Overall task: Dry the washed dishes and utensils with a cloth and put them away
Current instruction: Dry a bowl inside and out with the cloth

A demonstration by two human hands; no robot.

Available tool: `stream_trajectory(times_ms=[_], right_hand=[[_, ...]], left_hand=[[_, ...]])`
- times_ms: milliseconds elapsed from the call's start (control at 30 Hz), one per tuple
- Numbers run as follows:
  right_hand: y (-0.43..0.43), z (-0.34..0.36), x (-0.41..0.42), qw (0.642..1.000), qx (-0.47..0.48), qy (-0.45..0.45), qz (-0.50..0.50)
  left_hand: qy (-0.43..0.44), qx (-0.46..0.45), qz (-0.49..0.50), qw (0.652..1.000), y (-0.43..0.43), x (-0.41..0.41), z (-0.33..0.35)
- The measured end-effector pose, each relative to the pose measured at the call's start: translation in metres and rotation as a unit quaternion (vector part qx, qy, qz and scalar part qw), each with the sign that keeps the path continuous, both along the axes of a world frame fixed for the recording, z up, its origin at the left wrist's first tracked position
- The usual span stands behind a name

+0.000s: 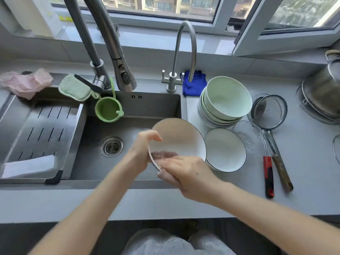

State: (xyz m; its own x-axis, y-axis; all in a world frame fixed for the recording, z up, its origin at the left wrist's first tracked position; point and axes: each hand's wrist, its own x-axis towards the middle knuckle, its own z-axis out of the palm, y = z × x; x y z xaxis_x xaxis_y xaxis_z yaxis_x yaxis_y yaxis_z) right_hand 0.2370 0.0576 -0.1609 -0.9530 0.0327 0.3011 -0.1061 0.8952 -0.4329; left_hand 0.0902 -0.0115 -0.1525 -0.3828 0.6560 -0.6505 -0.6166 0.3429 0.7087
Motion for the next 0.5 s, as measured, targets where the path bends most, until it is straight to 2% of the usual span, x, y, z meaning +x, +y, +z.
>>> stream_trajectory(times_ms=[100, 167, 267, 333, 400, 433, 500], right_hand=[[0.033, 0.011, 0.01, 0.976, 0.177, -0.005, 0.13], [0.046, 0.016, 0.005, 0.964, 0.231, -0.006, 0.133], [0.048, 0.016, 0.0, 0.967, 0.243, 0.015, 0.07], [0.038, 0.009, -0.002, 0.979, 0.198, 0.043, -0.012], [0.021, 0.0, -0.005, 0.984, 0.154, 0.048, -0.072], [0.014, -0.004, -0.006, 0.986, 0.135, 0.044, -0.091], [0.014, -0.004, -0.003, 0.989, 0.11, 0.032, -0.09]], left_hand=[[0.055, -0.01, -0.2, 0.978, 0.009, -0.029, 0.019], [0.056, 0.02, -0.21, 0.976, 0.016, -0.036, 0.029], [0.003, 0.096, -0.08, 0.992, 0.018, -0.019, 0.01], [-0.025, 0.131, 0.043, 0.99, 0.015, 0.014, -0.012], [-0.008, 0.136, 0.15, 0.979, 0.016, 0.038, -0.023], [0.0, 0.141, 0.177, 0.974, 0.018, 0.042, -0.024], [0.041, 0.126, 0.148, 0.98, 0.021, 0.033, -0.015]])
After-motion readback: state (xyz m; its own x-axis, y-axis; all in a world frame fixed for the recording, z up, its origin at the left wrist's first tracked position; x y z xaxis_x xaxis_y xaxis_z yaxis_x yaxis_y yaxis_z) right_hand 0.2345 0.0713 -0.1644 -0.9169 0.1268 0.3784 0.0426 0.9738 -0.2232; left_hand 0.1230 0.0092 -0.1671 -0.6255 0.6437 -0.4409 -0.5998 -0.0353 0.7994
